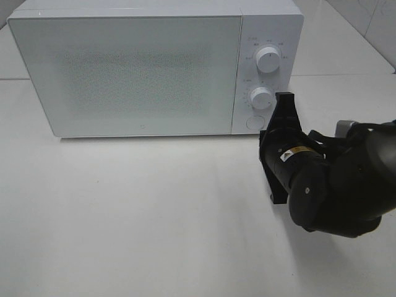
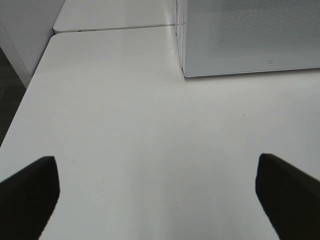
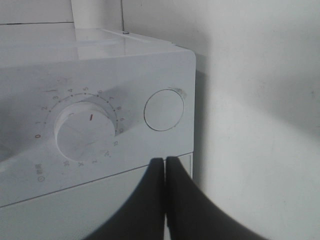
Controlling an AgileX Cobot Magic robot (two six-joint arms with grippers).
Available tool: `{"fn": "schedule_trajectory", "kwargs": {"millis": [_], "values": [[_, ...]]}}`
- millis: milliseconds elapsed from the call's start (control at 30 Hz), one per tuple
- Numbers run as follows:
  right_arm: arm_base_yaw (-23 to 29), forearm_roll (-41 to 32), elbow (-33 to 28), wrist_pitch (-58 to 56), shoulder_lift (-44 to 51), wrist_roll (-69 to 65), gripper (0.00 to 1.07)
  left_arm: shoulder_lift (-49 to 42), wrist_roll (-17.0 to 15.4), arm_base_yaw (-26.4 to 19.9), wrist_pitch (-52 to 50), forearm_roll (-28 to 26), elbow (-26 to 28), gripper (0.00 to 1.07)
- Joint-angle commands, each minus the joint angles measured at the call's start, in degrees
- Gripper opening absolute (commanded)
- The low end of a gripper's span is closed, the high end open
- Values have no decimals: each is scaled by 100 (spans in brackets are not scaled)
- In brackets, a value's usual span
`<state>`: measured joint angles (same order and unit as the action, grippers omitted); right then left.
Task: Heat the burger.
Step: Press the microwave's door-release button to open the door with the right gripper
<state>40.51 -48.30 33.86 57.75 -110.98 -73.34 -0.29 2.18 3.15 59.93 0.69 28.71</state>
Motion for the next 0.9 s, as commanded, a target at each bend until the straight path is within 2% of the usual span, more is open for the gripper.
{"fn": "schedule_trajectory", "kwargs": {"millis": [33,200,467,900], "values": [[-23,-69,241,11,-143,-23,0,-120,0,-23,-46,-11,-17,100],[-201,-292,779,-40,-550,-17,0,-120,0,-23,-46,-11,-17,100],[-424,-275,1312,-384,-877,46,0,-120,0,-23,-46,-11,-17,100],[-693,-304,1736,-579,-1226,160,0,-120,0,-23,-46,-11,-17,100]]}}
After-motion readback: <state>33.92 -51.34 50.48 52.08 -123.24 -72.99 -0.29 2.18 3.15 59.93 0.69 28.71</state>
